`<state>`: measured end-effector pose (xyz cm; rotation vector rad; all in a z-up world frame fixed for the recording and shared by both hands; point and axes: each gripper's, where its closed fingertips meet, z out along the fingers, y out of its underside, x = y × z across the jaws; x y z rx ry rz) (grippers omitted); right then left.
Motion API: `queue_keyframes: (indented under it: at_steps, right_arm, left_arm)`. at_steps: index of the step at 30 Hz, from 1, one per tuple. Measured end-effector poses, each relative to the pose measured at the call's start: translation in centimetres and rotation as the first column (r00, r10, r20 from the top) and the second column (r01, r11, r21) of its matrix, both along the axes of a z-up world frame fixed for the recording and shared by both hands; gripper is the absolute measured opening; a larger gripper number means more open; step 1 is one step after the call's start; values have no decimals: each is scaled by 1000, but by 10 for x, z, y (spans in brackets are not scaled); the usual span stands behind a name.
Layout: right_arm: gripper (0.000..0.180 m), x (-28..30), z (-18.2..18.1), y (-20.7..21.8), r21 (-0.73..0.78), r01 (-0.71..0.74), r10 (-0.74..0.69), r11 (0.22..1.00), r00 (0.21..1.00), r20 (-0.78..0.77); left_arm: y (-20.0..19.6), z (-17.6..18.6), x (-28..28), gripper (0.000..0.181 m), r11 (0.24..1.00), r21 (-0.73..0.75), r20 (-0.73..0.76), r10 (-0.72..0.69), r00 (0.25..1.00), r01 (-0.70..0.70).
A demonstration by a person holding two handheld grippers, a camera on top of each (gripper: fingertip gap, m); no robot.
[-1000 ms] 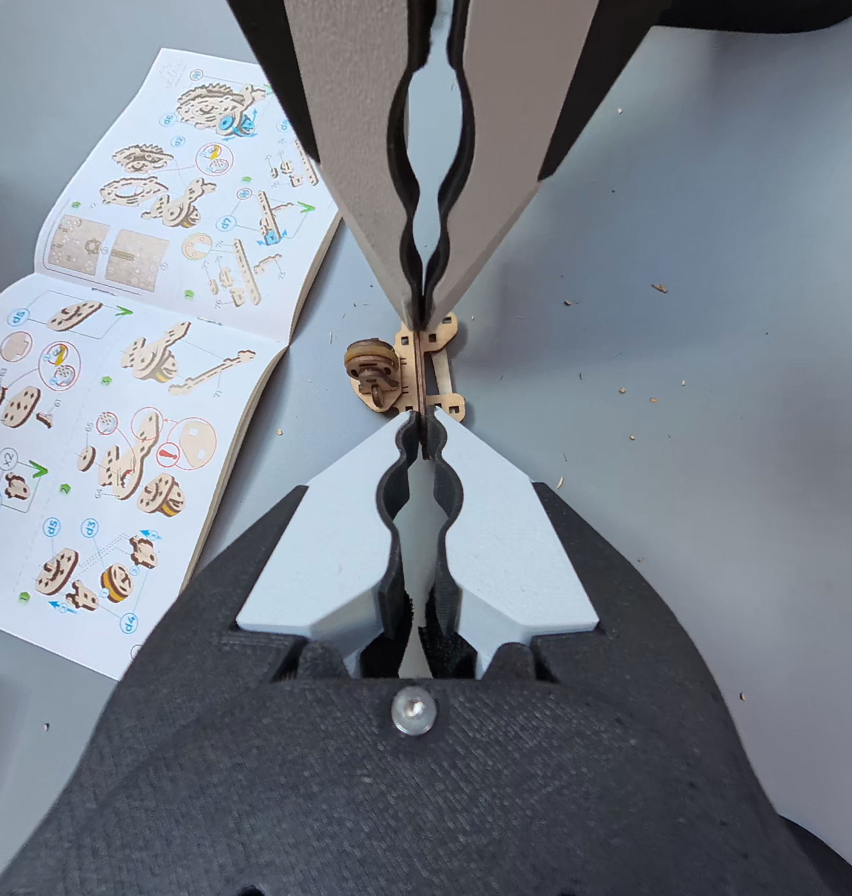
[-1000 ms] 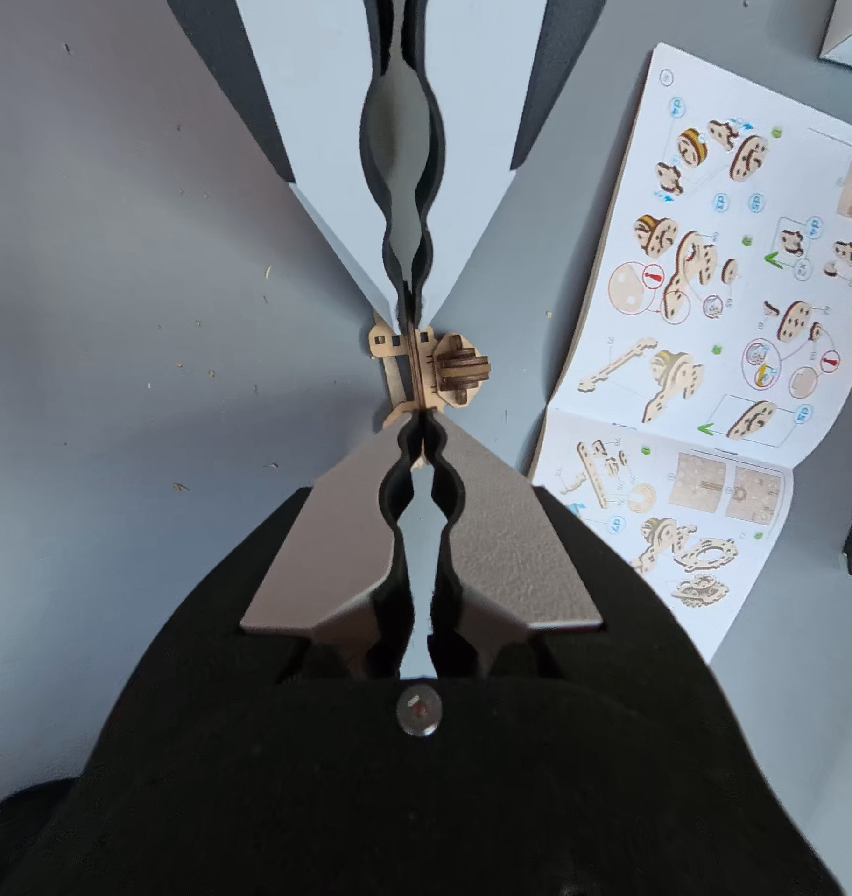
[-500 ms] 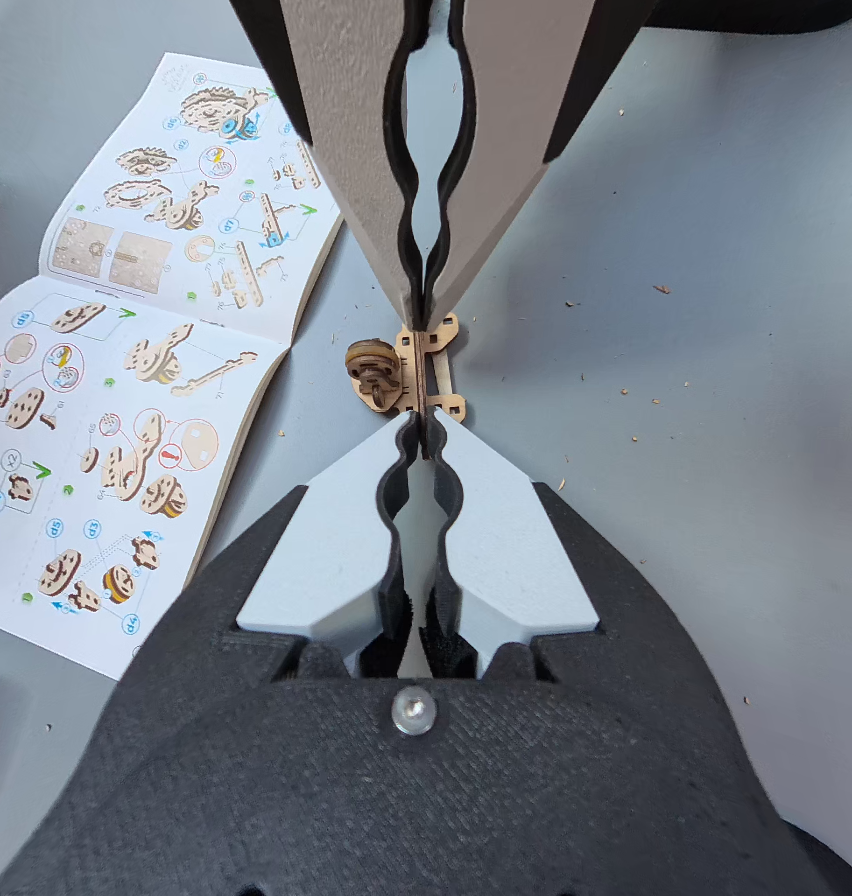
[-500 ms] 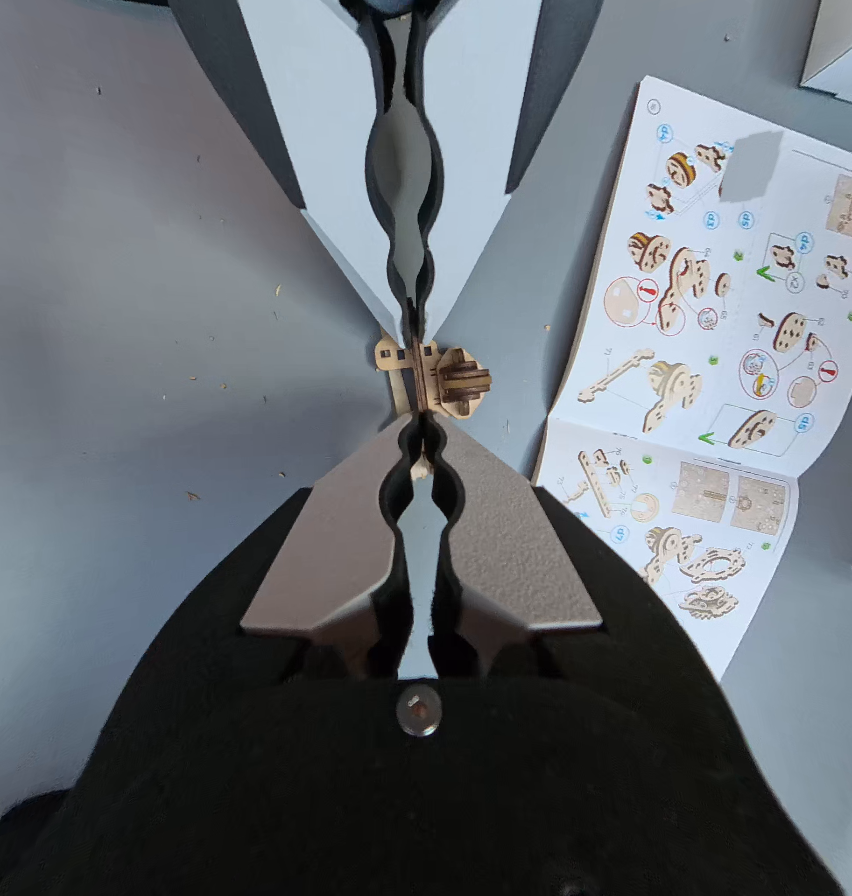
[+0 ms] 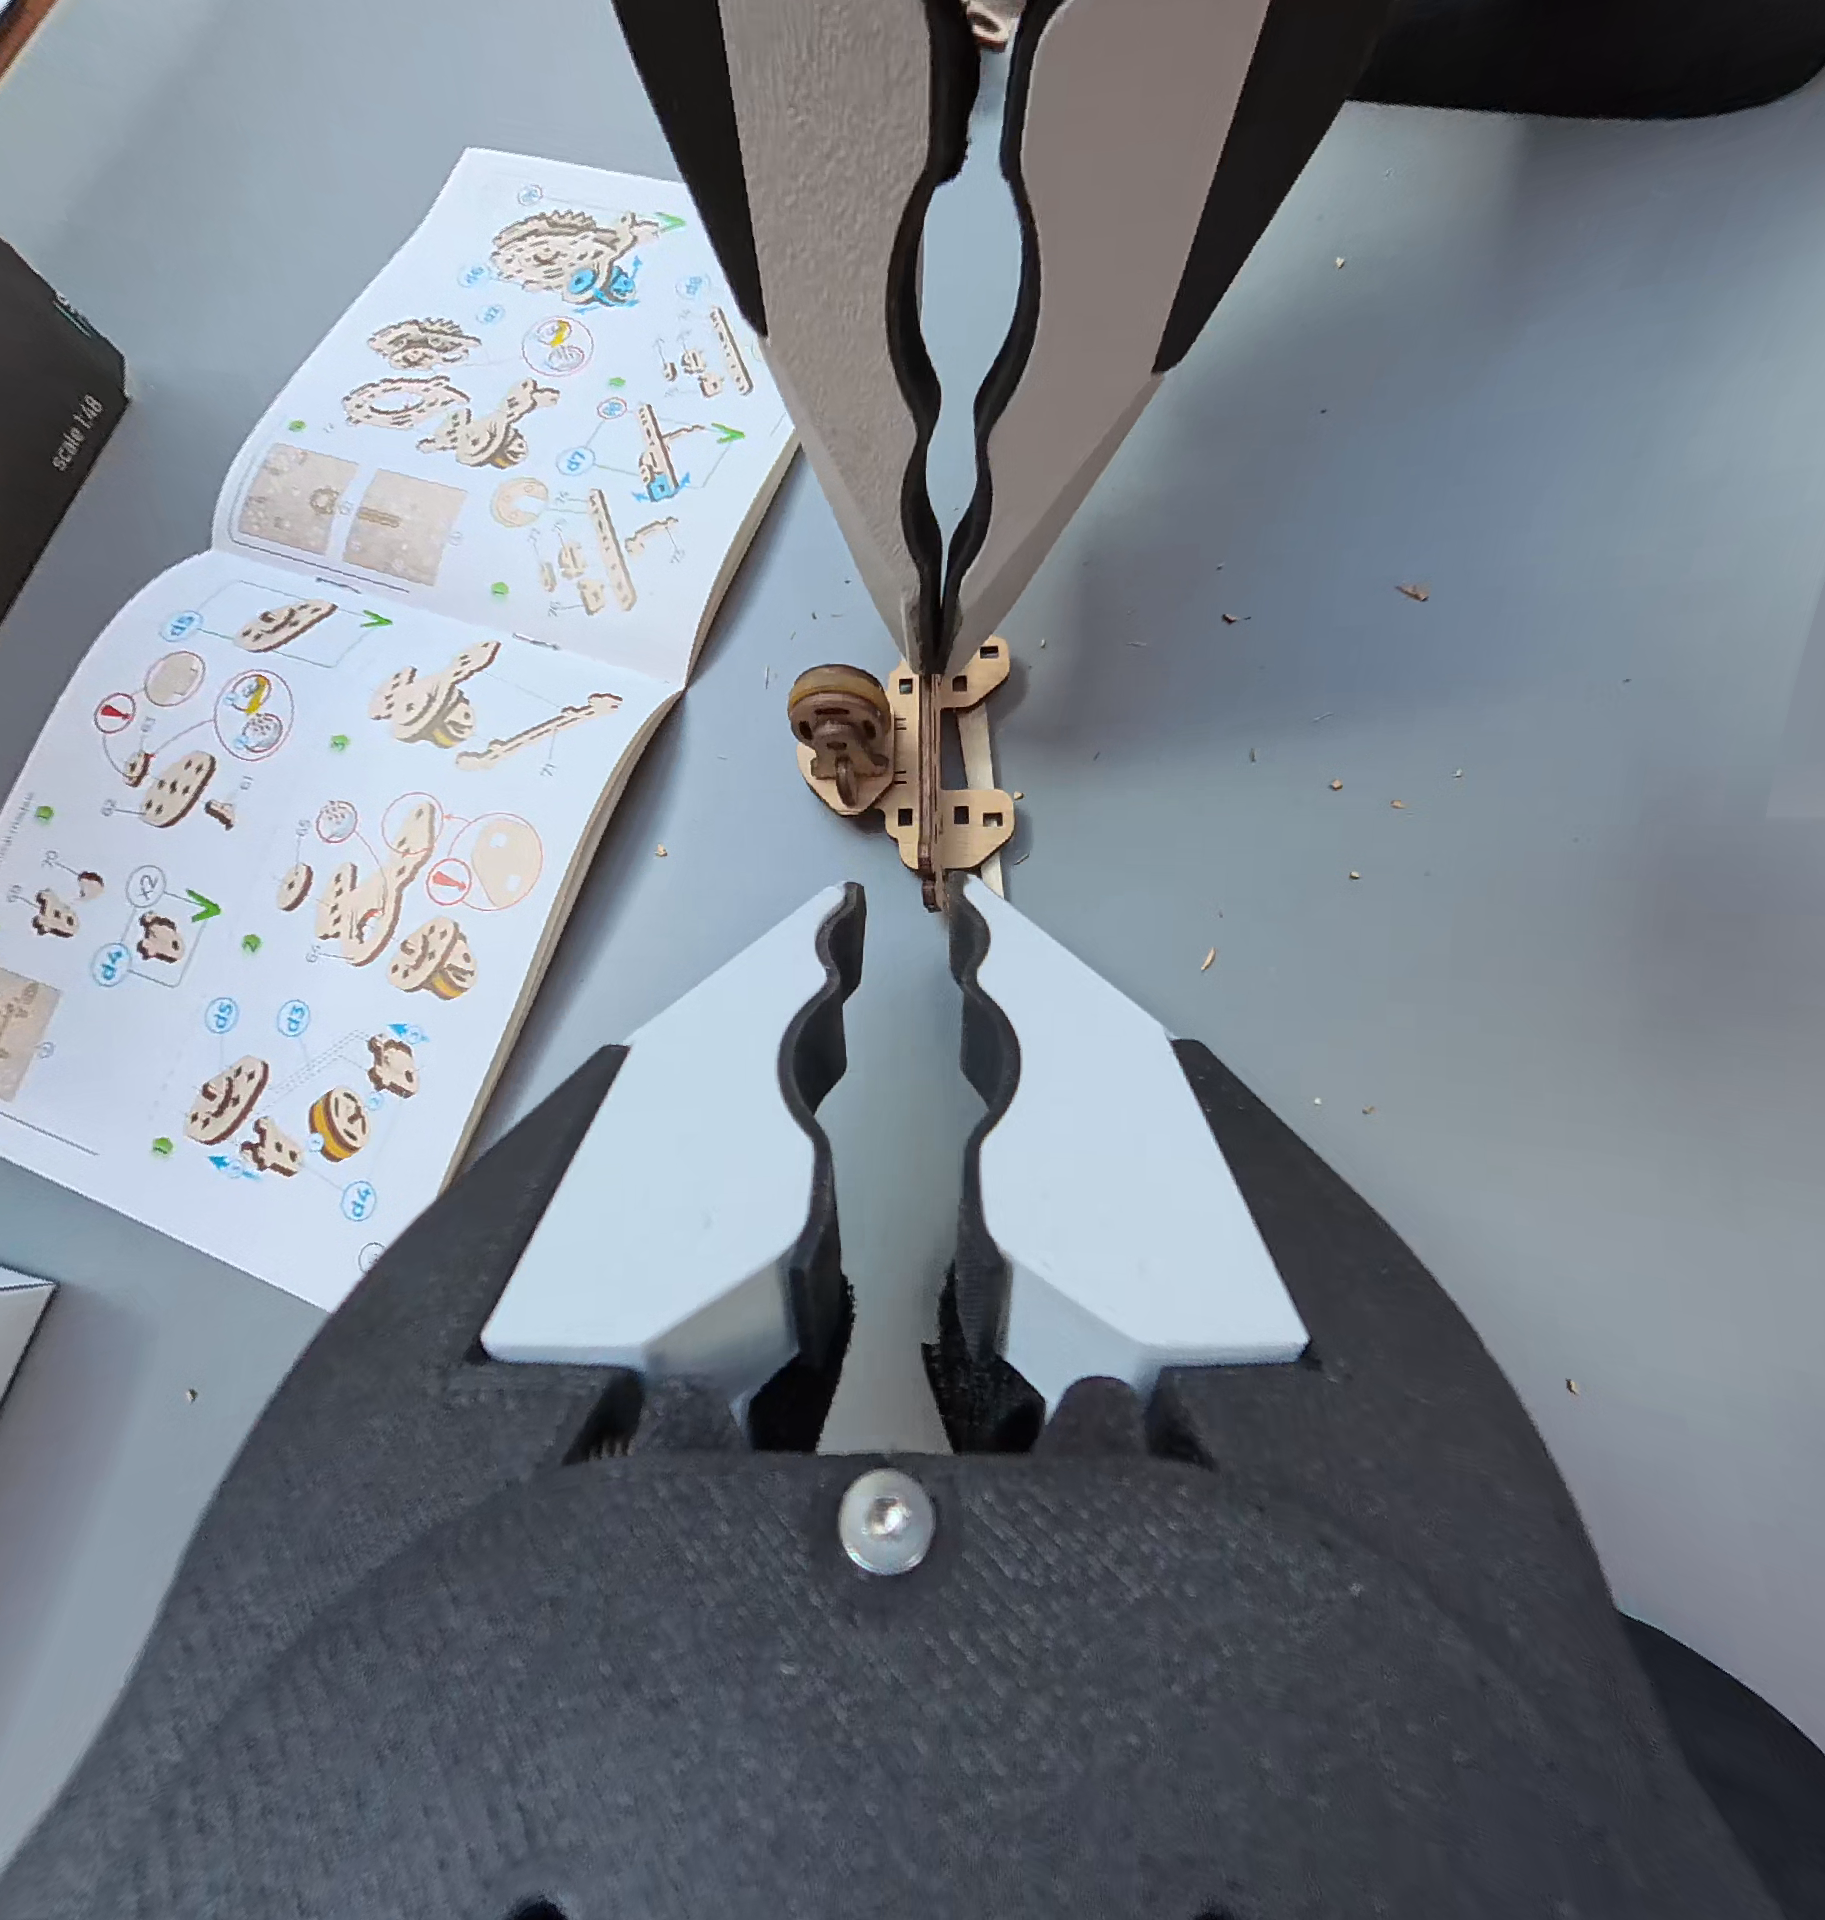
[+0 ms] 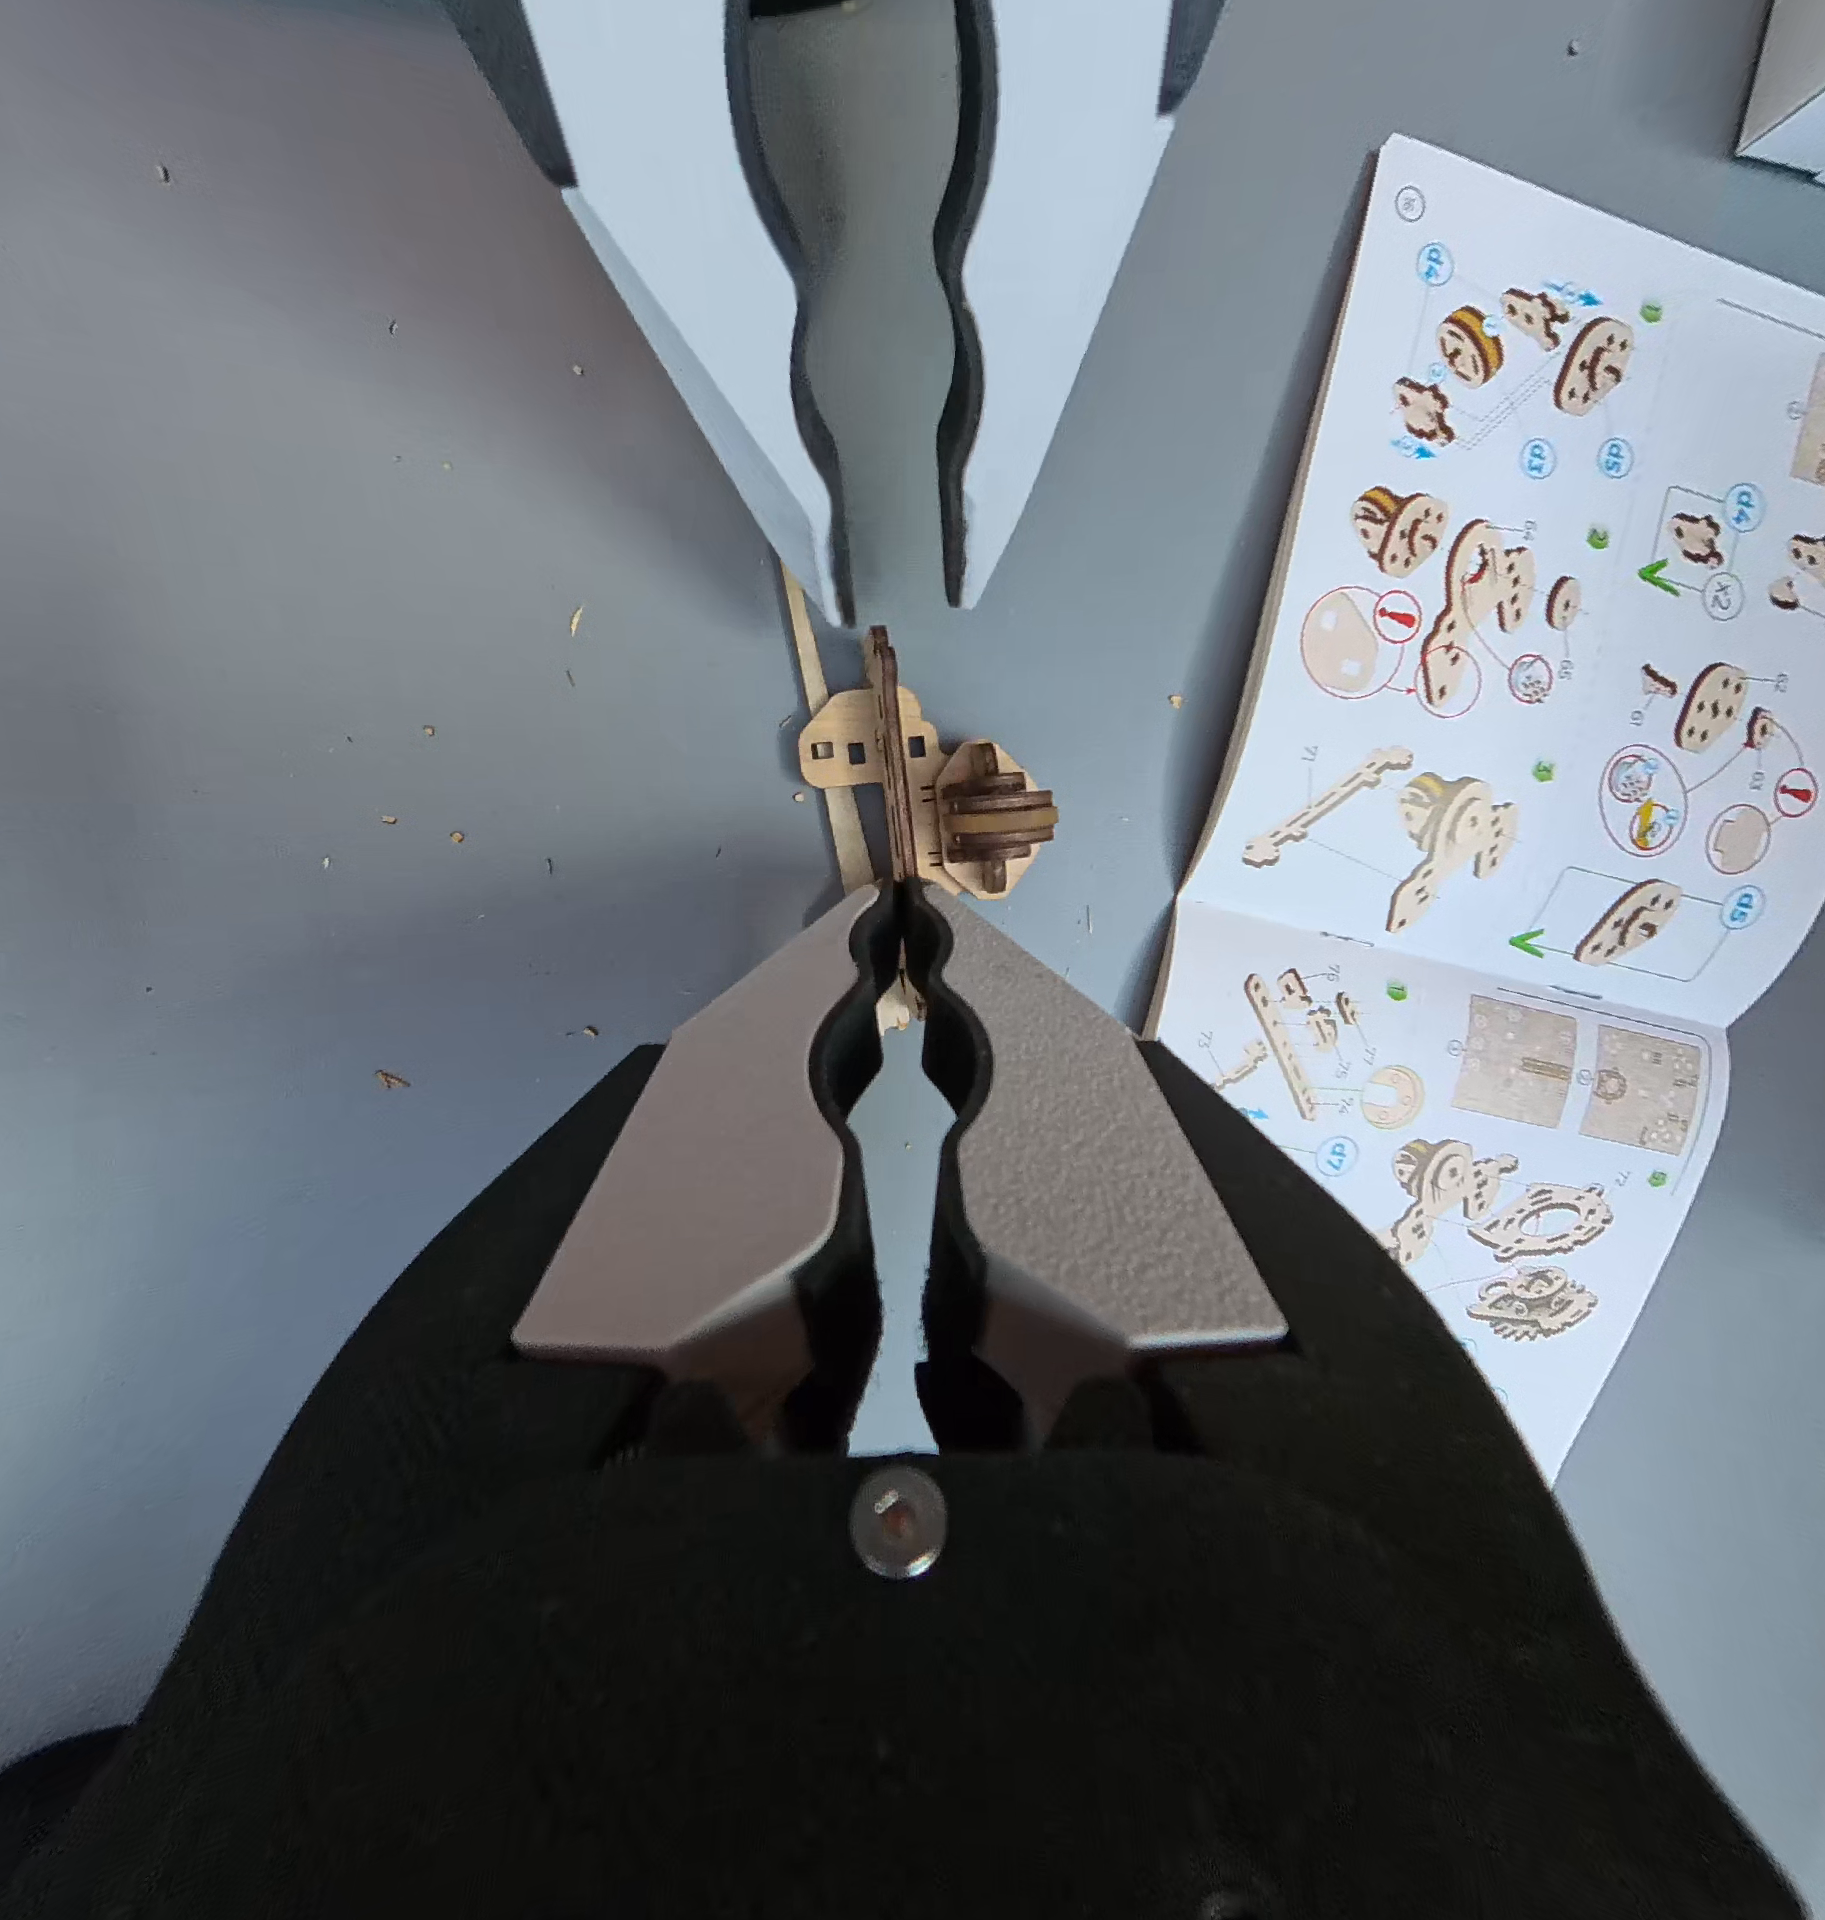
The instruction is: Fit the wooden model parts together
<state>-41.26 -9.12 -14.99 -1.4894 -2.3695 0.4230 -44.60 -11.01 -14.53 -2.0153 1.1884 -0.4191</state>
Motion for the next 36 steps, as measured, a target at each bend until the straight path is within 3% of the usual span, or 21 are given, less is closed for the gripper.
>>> queue_keyframes:
  at_steps: [3,6,16,21,26,29,36]
  right_arm:
    - [0,0,0,0,0,2,-2,1000,1000,0]
    - [0,0,0,0,-4,4,-4,1000,1000,3]
    - [0,-1,0,0,-5,-3,3,1000,1000,11]
    - [0,-22,29,-16,-119,-61,43,991,988,-151]
    - [0,-24,3,-14,-3,-88,87,996,993,-80]
    - [0,-32,14,-16,-35,-73,67,997,988,-137]
    - [0,-30,4,-13,-34,-62,59,997,994,-92]
  left_arm:
    - [1,-10,3,16,1000,-29,-36,-7,999,6]
    - [-1,-13,7,2,999,-28,-56,-28,998,27]
    - [-1,-16,6,1,997,-78,-40,-24,999,21]
    - [0,-17,6,1,996,-86,-35,-21,999,18]
    - [1,-16,5,1,995,-96,-30,-9,1000,6]
    - [1,-16,5,1,996,-90,-37,-11,999,7]
    - [1,-17,5,1,994,-111,-30,-7,1000,4]
